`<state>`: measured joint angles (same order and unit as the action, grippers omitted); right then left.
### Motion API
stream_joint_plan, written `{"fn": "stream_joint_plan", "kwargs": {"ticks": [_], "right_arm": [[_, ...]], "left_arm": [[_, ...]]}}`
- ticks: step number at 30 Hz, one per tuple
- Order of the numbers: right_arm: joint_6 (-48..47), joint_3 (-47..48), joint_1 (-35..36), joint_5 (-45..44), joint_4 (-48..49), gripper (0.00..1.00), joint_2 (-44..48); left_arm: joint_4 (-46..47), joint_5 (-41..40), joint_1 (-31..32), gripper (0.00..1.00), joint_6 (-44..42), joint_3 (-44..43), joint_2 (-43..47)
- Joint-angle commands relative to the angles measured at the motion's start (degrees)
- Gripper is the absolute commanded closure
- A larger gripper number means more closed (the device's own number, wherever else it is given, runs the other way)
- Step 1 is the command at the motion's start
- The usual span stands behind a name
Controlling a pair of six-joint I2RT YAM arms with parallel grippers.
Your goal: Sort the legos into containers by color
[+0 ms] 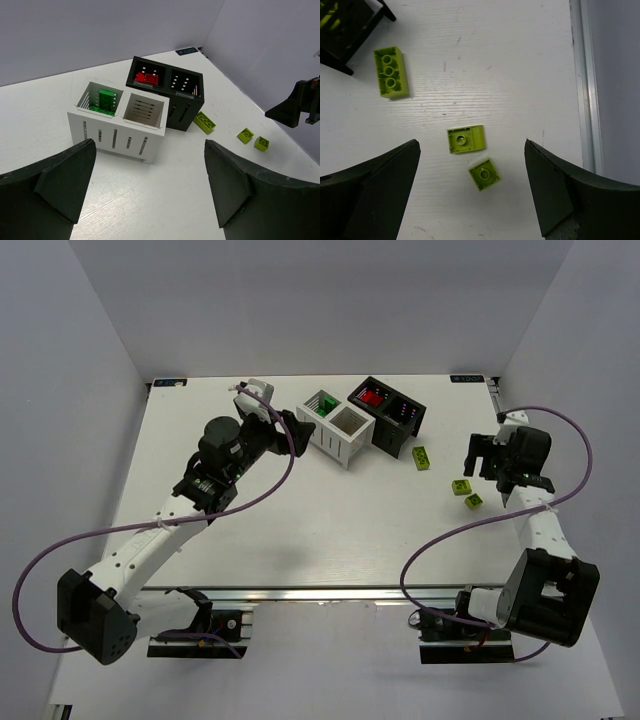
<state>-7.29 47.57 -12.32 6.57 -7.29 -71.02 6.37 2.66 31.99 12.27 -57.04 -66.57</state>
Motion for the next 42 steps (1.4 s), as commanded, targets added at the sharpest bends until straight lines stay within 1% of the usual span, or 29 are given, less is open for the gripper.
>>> {"fn": "stream_joint_plan", "kwargs": {"ticks": [1, 5, 8, 9, 10, 11, 16, 19, 20, 23, 26, 28, 29, 32, 35, 38, 42], "right_arm": [[-2.0, 0.8, -2.9, 2.0, 0.4, 0.11, -1.3], [-1.5, 4.5, -4.5, 3.8, -2.9, 0.12, -6.5], [-0.2, 6.9, -4.8, 4.3, -4.5, 0.15, -10.3], [0.3, 7.6, -4.7, 4.5, -5.8, 0.17, -12.2], [1.0, 9.0, -4.8, 5.4, -6.4, 0.18, -13.1], [1.3, 9.9, -4.7, 6.3, -7.3, 0.19, -14.7], [1.1, 13.1, -4.7, 6.0, -8.7, 0.23, -19.8], [-4.5, 13.7, -4.7, 7.4, -7.9, 0.29, -21.5], [-9.7, 13.7, -4.8, 7.8, -8.3, 0.32, -22.0], [-17.6, 13.5, -4.7, 7.2, -9.4, 0.31, -24.0], [-21.3, 12.2, -4.7, 4.3, -10.2, 0.30, -25.5], [-23.6, 11.1, -4.8, 4.7, -10.4, 0.27, -25.3], [-24.3, 10.1, -4.7, 5.3, -11.1, 0.23, -25.0], [-27.2, 9.3, -4.8, 7.0, -12.0, 0.14, -24.6], [-28.0, 9.2, -4.7, 6.5, -12.3, 0.13, -25.2], [-28.3, 9.0, -4.7, 5.4, -12.7, 0.14, -25.7], [-28.8, 6.7, -4.7, 4.7, -11.6, 0.14, -23.8]], "left_arm": [[-1.5, 1.2, -0.3, 0.02, 0.1, -2.0, -0.6], [-4.3, 0.2, -1.2, 0.02, 3.5, -4.7, -3.0], [-4.5, -1.9, -1.9, 0.02, 4.8, -4.6, -3.6], [-4.7, -1.9, -2.0, 0.02, 4.8, -4.6, -3.7], [-4.9, -4.0, -2.0, 0.02, 4.7, -4.6, -3.6], [-5.0, -4.4, -2.0, 0.02, 4.3, -4.7, -3.4], [-4.1, -4.6, -2.0, 0.02, 3.8, -3.9, -0.8], [-3.4, -5.4, -2.0, 0.02, 3.0, -3.1, 0.9], [-3.3, -5.6, -2.0, 0.02, 2.7, -3.0, 1.2], [-3.1, -5.6, -2.0, 0.02, 2.2, -2.9, 0.7], [-3.4, -5.0, -2.4, 0.02, 2.1, -3.2, -0.1], [-3.4, -4.3, -2.9, 0.02, 2.3, -3.3, -0.4], [-3.2, -4.1, -3.2, 0.02, 2.4, -3.3, -0.4], [-3.0, -3.6, -3.2, 0.02, 2.6, -3.3, -0.2], [-2.9, -3.2, -3.3, 0.02, 2.7, -3.2, -0.1], [-2.9, -3.2, -3.2, 0.02, 2.7, -3.2, -0.1], [-2.9, -3.1, -3.3, 0.02, 2.7, -3.2, -0.1]]}}
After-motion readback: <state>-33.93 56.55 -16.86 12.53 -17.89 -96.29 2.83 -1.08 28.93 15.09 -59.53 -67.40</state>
